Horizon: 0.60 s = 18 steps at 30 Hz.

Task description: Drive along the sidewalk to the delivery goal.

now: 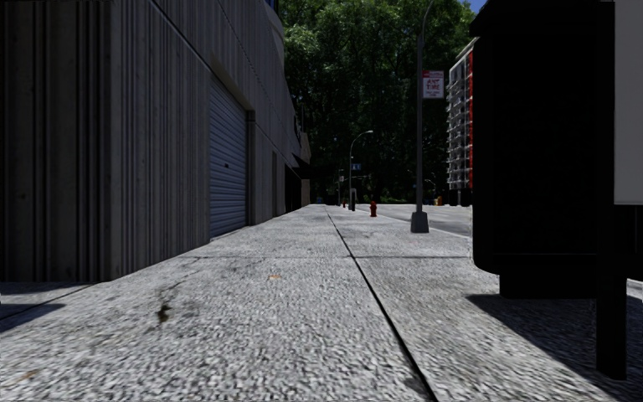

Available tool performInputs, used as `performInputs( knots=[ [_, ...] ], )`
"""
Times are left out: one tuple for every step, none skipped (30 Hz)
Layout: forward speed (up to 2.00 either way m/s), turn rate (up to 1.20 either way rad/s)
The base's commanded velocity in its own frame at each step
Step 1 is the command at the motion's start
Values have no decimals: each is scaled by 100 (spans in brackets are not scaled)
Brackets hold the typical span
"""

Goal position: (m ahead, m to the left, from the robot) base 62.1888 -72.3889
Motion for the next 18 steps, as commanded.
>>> performInputs(
  knots=[
    [200,0],
    [200,0],
    [200,0],
    [200,0],
    [200,0],
    [200,0],
    [200,0],
    [200,0],
    [200,0],
    [200,0],
    [200,0],
    [200,0],
    [200,0],
    [200,0],
    [200,0],
    [200,0],
    [200,0],
    [200,0]
  ],
)
